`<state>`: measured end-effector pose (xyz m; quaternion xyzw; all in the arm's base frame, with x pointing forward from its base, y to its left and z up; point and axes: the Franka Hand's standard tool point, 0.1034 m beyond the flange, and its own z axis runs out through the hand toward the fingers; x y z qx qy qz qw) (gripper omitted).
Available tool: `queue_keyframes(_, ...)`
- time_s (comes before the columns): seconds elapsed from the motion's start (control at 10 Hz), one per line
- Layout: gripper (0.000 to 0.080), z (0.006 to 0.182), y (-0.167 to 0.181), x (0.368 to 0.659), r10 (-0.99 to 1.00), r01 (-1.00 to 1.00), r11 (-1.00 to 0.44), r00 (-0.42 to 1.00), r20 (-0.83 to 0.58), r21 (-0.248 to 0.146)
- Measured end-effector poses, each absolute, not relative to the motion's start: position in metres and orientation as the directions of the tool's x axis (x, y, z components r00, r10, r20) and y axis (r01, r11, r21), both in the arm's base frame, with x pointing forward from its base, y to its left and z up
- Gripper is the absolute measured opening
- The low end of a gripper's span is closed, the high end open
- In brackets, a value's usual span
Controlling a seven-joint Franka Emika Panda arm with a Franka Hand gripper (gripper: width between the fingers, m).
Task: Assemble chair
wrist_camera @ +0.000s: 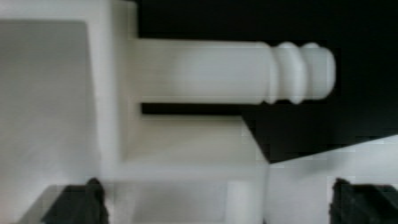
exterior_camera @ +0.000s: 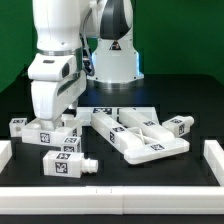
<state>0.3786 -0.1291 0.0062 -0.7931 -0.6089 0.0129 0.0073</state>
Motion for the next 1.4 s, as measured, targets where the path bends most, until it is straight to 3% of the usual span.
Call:
queue_keyframes(0.1, 0.0480, 0.006, -0.129, 0.378, 0.966, 0.966, -0.258, 0.258, -0.011, -0.028)
queue_keyframes(0.2, 0.0480, 0.006, -0.129, 0.378, 0.966, 0.966, -0.259, 0.258, -0.011, -0.028)
queue_keyframes(0.4, 0.0134, 0.006, -0.129, 0.378, 0.966, 0.966, -0.259, 0.258, -0.011, -0.028)
queue_keyframes(0.5, 0.0036, 0.006, -0.129, 0.378, 0.966, 0.966, -0.259, 0.258, -0.011, -0.028)
queue_keyframes(0.8, 0.0026, 0.014, -0.134, 0.381, 0.972, 0.972, -0.236, 0.236, -0.015, -0.010)
queue_keyframes(1.0, 0.0026, 0.037, -0.139, 0.393, 0.985, 0.985, -0.169, 0.170, -0.030, 0.027)
queue_keyframes(1.2, 0.0026, 0.072, -0.134, 0.420, 0.990, 0.987, -0.126, 0.131, -0.050, 0.100)
queue_keyframes(1.4, 0.0026, 0.079, -0.115, 0.431, 0.985, 0.979, -0.159, 0.166, -0.044, 0.125)
